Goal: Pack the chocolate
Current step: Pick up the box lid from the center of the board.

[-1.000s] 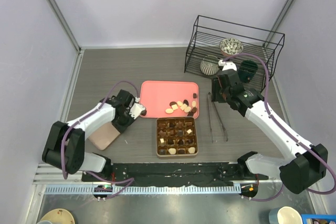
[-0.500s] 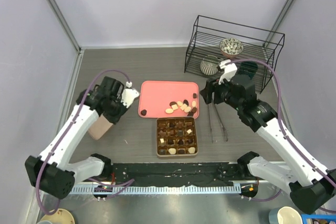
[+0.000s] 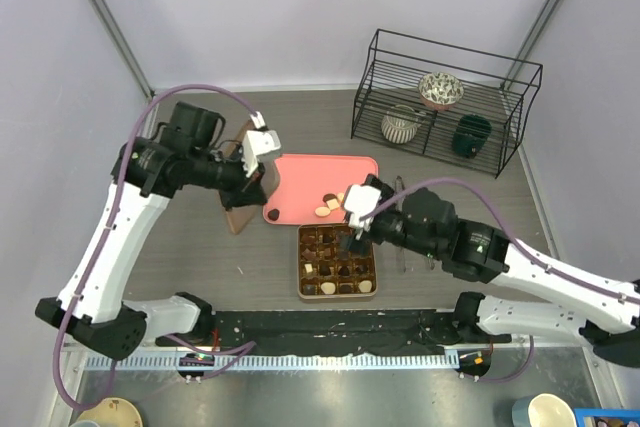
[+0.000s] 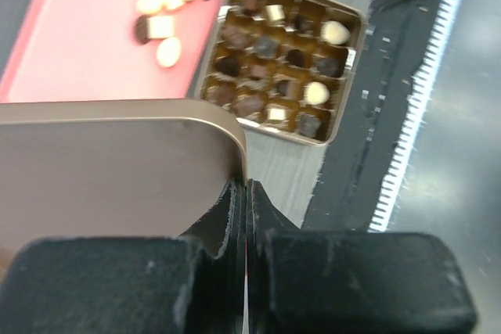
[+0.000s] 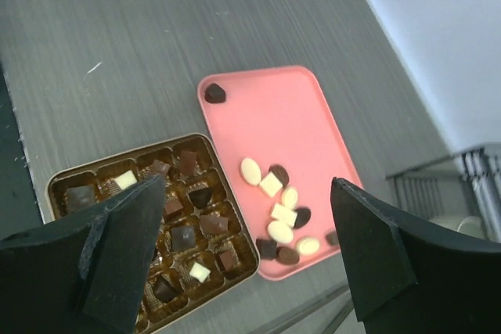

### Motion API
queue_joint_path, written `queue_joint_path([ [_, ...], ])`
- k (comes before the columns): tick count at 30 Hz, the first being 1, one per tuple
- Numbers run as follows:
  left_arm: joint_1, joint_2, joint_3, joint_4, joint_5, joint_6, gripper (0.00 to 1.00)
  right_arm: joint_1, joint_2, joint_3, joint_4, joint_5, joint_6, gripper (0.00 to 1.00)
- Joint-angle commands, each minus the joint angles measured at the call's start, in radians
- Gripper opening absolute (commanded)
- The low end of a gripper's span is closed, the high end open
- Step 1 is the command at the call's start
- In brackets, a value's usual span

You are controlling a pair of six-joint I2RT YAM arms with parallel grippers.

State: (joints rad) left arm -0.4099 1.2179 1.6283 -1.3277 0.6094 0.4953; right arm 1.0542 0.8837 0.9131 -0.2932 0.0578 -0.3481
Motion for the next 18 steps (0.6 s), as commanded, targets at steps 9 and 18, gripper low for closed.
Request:
queue_joint_path([
  [9,-0.391,0.046,-0.126,-0.337,0.17,0.129,0.0,0.473,0.048,0.138,-0.139,0.671,-0.494,0.91],
  [18,-0.635,0.013,-0.16,-0.338,0.112,0.167,0.0,0.658,0.086,0.181,-0.291,0.771,-0.476,0.91],
])
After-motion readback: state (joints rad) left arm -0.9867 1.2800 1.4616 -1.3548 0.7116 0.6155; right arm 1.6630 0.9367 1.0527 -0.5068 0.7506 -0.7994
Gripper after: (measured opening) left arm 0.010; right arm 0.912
